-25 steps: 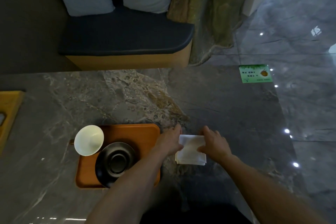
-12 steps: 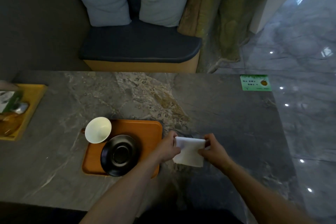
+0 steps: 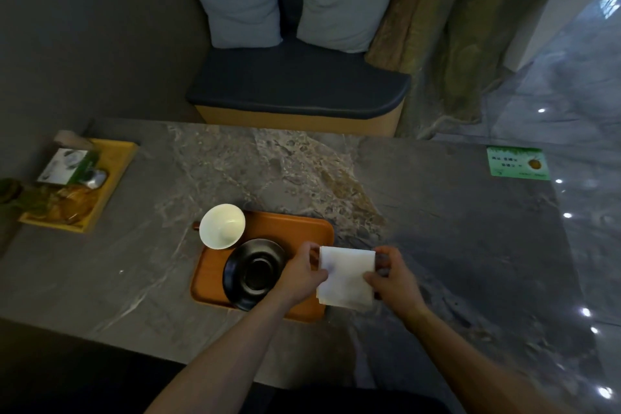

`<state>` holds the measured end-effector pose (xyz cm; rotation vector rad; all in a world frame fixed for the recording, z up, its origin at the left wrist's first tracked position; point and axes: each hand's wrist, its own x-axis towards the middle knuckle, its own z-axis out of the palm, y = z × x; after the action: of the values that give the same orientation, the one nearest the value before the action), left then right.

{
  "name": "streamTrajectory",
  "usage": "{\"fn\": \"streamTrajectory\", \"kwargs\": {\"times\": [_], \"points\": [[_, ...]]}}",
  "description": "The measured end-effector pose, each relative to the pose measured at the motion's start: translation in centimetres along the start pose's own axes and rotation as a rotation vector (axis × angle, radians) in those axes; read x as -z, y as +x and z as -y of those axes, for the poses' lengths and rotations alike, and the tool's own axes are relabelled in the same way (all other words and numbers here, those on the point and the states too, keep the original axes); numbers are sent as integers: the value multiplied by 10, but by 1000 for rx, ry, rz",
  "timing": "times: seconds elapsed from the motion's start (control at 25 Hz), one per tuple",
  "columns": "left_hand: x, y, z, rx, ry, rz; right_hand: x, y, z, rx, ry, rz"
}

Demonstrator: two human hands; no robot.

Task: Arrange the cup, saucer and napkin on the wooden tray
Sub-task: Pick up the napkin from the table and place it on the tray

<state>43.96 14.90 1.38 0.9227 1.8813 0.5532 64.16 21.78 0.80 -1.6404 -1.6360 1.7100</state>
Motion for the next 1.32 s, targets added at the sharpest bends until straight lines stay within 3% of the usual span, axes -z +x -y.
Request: {"fn": "streamTrajectory", "kwargs": {"times": [0.36, 0.68, 1.32], "points": [[67, 44, 14, -104, 247, 50, -58, 36, 25, -98, 33, -121], [76, 75, 7, -115, 371, 171, -65, 50, 28, -153, -23, -210], [73, 92, 19, -16, 471, 21, -88, 83, 32, -104, -433, -149]]}}
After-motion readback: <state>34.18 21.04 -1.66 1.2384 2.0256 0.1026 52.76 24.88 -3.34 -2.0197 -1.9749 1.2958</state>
